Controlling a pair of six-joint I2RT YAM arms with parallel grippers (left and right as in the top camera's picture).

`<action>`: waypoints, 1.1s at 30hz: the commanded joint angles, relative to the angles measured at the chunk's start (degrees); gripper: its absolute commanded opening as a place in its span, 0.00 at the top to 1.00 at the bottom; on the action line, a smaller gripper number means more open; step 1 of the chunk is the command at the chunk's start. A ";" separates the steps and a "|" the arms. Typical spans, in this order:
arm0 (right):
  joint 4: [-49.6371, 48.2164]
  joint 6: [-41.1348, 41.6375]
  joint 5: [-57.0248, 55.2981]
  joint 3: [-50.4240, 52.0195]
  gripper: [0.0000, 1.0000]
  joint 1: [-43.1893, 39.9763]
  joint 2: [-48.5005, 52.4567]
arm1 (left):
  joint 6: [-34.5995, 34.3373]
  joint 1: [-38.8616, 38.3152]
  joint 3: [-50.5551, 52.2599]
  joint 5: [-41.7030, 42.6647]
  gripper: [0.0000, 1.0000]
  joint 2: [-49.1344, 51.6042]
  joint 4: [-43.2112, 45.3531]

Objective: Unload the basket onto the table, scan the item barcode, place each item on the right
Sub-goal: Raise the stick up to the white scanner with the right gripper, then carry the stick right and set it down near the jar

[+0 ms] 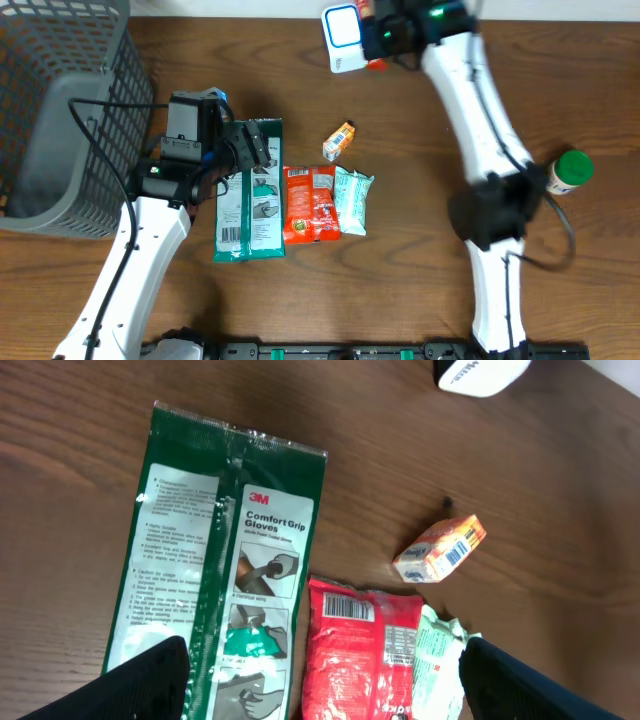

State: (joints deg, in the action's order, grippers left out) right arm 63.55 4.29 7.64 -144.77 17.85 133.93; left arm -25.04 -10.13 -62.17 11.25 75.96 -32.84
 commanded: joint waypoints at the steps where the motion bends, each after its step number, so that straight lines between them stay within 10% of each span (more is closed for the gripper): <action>1: 8.09 -0.72 0.85 -0.63 0.99 -0.59 -8.50 | 0.96 0.20 -0.42 -0.15 0.14 0.07 0.07; 11: 33.79 -1.60 -8.61 -0.52 0.99 -4.00 -19.30 | 0.96 0.20 -0.42 -0.15 0.14 0.07 0.07; 33: 13.40 14.16 -53.44 45.81 0.99 -12.22 -19.28 | 0.96 0.20 -0.42 -0.15 0.14 0.07 0.07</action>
State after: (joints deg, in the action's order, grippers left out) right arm 79.79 14.76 -32.47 -103.37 6.04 115.02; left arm -25.04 -10.13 -62.17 11.25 75.96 -32.80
